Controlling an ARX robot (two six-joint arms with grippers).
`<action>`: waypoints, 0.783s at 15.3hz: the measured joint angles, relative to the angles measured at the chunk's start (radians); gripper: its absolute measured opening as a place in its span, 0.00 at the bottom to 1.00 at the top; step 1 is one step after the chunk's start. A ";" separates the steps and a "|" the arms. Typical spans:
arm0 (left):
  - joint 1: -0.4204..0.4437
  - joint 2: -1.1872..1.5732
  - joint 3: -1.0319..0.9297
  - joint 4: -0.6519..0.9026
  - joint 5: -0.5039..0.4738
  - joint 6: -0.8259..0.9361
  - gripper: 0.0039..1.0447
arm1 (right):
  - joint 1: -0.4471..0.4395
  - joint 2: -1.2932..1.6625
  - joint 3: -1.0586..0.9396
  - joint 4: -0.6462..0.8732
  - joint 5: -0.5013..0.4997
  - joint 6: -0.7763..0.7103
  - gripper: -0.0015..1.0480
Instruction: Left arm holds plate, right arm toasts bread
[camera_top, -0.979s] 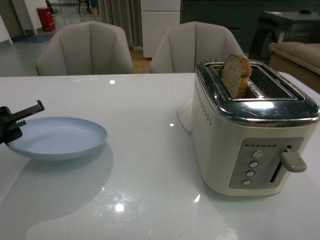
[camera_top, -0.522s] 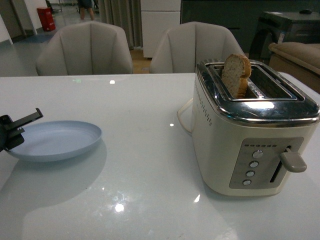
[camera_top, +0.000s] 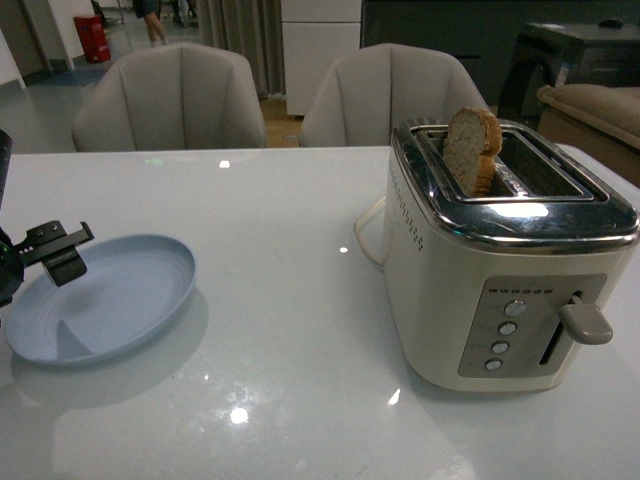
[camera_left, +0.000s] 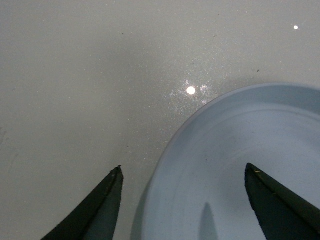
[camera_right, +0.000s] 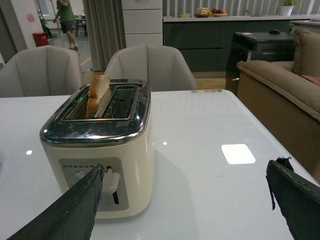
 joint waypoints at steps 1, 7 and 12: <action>0.000 0.000 0.000 0.001 0.003 0.003 0.82 | 0.000 0.000 0.000 0.000 0.000 0.000 0.94; 0.002 0.000 -0.004 0.013 0.019 0.004 0.94 | 0.000 0.000 0.000 0.000 0.000 0.000 0.94; 0.004 0.000 -0.006 0.029 0.028 0.014 0.94 | 0.000 0.000 0.000 0.000 0.000 0.000 0.94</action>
